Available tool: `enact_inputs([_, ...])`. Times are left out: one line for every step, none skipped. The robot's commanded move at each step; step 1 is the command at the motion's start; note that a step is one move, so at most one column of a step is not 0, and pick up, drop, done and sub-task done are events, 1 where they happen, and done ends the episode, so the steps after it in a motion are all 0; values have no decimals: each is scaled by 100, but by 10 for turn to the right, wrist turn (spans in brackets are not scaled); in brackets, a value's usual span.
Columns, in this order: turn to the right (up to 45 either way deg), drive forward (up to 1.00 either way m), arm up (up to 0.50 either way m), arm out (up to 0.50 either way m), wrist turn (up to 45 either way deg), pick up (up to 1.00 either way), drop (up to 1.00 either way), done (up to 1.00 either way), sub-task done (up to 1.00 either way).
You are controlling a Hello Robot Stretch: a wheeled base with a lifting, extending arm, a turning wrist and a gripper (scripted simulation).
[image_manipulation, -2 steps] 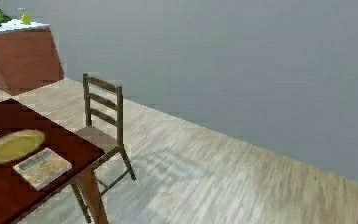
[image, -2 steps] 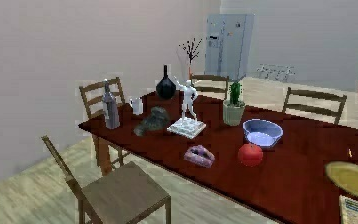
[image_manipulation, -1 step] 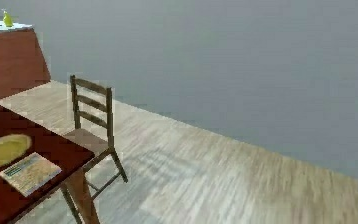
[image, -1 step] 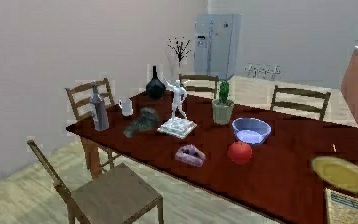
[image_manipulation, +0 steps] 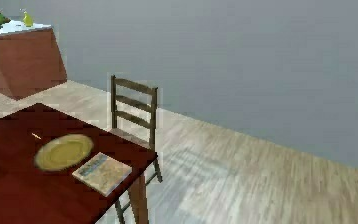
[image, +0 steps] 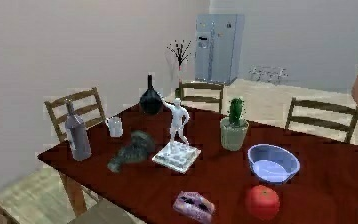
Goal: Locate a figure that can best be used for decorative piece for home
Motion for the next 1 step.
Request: enact_inputs([0, 0, 0, 0, 0, 0, 0, 100, 0])
